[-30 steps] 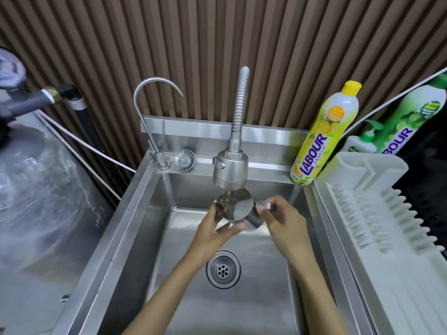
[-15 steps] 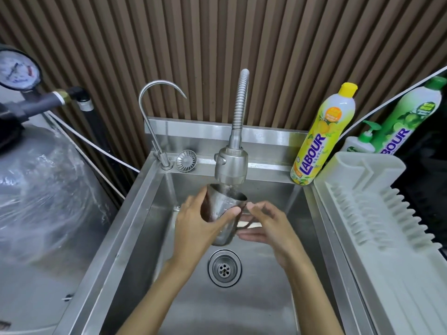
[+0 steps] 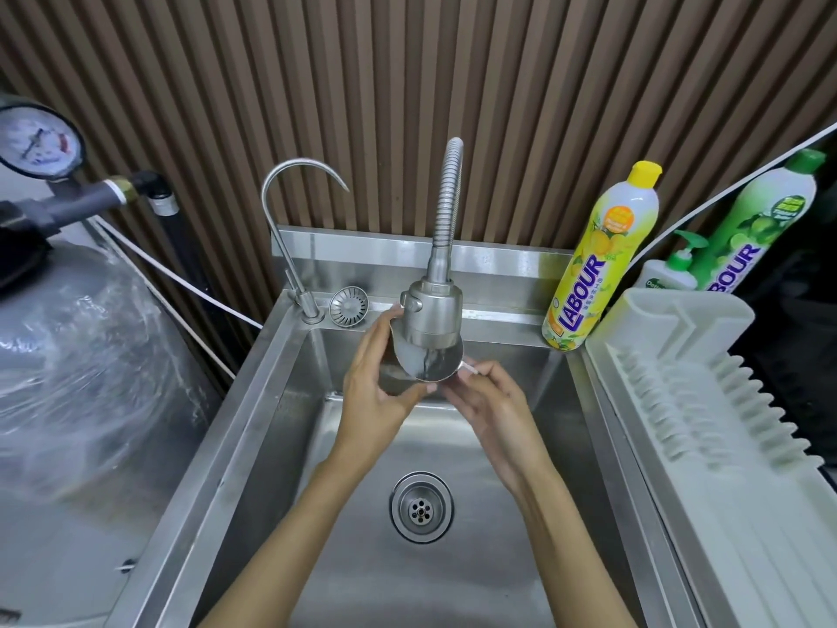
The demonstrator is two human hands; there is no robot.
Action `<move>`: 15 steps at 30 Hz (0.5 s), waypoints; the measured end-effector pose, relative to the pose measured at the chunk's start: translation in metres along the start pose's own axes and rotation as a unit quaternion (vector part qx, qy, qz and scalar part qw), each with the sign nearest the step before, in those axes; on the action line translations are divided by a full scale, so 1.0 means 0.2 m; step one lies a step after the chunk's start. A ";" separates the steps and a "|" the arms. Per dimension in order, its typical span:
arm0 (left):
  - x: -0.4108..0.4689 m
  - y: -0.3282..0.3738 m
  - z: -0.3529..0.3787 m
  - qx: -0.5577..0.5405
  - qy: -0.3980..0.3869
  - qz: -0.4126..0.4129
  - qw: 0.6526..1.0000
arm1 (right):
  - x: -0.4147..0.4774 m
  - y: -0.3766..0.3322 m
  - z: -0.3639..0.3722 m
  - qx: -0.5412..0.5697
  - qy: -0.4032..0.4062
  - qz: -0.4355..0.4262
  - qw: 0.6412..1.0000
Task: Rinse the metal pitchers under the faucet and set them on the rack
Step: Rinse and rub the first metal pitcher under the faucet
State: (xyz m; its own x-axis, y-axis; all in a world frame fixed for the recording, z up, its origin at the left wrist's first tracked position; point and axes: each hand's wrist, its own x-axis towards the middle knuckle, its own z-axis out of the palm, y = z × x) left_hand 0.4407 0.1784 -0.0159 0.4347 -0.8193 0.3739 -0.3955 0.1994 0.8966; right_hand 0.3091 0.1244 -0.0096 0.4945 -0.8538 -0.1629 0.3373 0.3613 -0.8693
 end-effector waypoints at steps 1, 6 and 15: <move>-0.01 0.02 -0.01 0.051 0.021 0.016 0.998 | 0.00 0.01 0.00 0.023 -0.012 0.023 0.999; -0.08 0.06 0.01 0.200 0.112 -0.060 0.971 | -0.05 -0.04 0.01 -0.119 0.029 0.064 0.990; -0.08 0.01 0.09 -0.074 -0.018 -0.185 0.980 | -0.13 -0.22 0.05 -0.552 0.181 -0.105 0.807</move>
State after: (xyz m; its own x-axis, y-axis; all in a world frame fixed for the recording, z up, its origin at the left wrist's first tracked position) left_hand 0.4184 0.1825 -0.0234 0.4957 -0.8684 0.0106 -0.0943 -0.0417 0.9947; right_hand 0.2899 0.1353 0.0372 0.1857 -0.9785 0.0900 -0.6343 -0.1893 -0.7496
